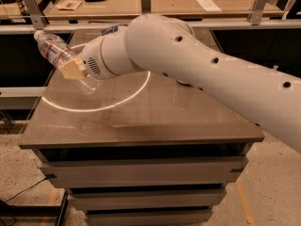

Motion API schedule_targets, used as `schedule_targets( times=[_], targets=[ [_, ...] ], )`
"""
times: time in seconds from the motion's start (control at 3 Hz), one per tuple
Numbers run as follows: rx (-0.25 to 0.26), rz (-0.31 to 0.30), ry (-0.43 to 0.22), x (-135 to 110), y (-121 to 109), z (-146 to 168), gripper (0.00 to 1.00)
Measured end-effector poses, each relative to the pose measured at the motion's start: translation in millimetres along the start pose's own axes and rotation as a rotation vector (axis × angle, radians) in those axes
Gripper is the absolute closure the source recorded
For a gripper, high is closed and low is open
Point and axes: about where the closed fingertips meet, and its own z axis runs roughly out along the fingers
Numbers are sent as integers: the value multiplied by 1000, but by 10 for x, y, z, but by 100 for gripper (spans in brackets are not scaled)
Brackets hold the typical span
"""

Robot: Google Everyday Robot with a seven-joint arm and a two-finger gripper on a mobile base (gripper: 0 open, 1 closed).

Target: Place water bottle upright

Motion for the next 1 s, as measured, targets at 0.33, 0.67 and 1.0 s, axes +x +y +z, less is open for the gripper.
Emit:
schedule_targets(
  times=[0.33,0.67,1.0],
  targets=[
    [-22,2,73,139,-45,11,100],
    [-55,43,112,227,-55,16,100],
    [-57,42,116,236,-46,14,100]
  ],
)
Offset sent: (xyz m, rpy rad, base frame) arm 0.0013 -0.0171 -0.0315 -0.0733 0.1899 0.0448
